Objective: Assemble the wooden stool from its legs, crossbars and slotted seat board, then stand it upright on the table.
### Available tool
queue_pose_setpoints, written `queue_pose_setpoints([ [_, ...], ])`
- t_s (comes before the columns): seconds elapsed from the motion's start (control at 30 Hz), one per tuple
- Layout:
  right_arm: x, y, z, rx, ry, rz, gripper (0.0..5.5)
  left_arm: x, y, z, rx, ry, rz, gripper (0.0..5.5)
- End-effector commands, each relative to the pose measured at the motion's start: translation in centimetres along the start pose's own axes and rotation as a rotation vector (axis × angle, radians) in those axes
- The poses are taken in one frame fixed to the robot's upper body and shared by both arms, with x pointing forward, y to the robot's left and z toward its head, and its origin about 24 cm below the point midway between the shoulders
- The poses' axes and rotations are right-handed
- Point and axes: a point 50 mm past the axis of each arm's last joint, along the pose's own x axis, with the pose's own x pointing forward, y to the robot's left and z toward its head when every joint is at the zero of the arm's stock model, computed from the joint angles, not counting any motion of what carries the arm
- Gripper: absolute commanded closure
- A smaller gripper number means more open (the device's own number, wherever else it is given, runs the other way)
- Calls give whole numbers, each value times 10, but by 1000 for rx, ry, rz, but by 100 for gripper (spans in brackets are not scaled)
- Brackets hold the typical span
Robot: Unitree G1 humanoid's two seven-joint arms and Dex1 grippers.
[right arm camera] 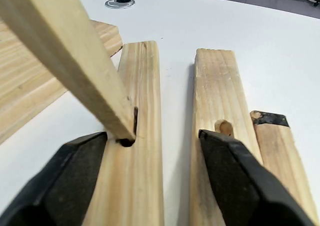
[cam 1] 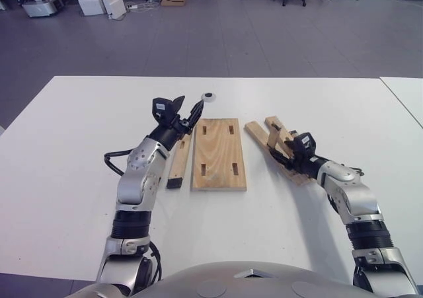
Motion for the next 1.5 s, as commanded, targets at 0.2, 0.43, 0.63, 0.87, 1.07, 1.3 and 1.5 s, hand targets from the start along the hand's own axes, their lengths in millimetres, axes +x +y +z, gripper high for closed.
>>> queue_pose_setpoints([
  [0.2,-8,8,17,-134,-23,36,212,1,-2,-4,9,8,15,232],
  [0.43,-2,9,-3,-69,115,7,230,1,-1,-4,18,13,22,232],
  [0.63,-7,12,-10,-22,186,47,341,2,-2,-5,29,22,22,232],
  [0.87,-13,12,55,54,-79,49,343,11,-23,5,-256,59,-33,161],
  [1.07,-25,50,99,-136,-288,252,343,34,-55,29,-744,86,-105,159],
  [1.3,-28,70,105,-185,-362,370,343,36,-68,37,-873,110,-169,275],
  [1.5,-29,75,107,-214,-387,391,343,26,-67,32,-901,126,-160,379],
])
